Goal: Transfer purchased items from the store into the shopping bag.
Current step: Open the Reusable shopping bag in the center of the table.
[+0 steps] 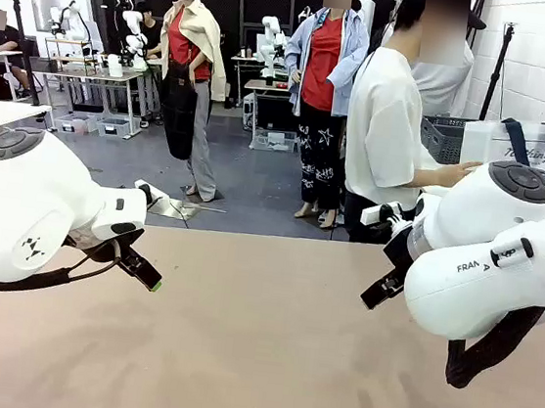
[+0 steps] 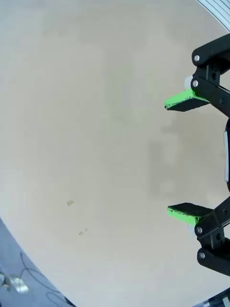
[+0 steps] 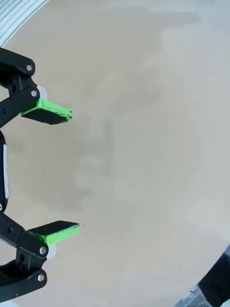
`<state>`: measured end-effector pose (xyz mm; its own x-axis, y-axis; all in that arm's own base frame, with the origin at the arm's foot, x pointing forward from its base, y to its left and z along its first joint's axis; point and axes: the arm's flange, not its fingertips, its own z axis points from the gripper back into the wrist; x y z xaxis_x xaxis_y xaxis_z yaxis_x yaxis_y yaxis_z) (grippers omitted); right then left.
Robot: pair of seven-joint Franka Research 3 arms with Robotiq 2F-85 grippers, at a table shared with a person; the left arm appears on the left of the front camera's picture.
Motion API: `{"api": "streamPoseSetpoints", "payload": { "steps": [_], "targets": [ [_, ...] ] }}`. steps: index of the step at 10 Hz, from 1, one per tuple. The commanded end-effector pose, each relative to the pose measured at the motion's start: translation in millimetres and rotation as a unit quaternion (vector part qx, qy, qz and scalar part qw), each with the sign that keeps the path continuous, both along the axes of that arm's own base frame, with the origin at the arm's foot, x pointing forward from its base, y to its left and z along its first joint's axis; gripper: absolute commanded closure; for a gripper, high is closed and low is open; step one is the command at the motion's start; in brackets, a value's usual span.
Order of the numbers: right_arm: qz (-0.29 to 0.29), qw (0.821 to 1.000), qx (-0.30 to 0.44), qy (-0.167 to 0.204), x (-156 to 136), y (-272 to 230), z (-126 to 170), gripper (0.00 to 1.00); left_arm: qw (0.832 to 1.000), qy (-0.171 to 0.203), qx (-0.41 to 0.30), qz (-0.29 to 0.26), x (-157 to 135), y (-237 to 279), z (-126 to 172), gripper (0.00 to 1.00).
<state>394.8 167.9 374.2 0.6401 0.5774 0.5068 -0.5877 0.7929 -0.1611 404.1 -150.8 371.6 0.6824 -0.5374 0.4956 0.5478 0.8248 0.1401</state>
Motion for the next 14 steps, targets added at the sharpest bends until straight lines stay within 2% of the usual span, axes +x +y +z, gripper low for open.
{"api": "streamPoseSetpoints", "payload": {
  "steps": [1, 12, 14],
  "targets": [
    [0.000, 1.000, 0.000, 0.000, 0, 0, 0, 0.00, 1.000, 0.000, 0.000, 0.000, 0, 0, 0, 0.00],
    [0.000, 1.000, 0.000, 0.000, 0, 0, 0, 0.00, 1.000, 0.000, 0.000, -0.001, 0, -1, 0, 0.00],
    [-0.029, 0.996, 0.036, -0.074, 14, 0, 38, 0.00, 0.996, -0.089, -0.018, 0.014, 20, 4, 42, 0.00]
  ]
}}
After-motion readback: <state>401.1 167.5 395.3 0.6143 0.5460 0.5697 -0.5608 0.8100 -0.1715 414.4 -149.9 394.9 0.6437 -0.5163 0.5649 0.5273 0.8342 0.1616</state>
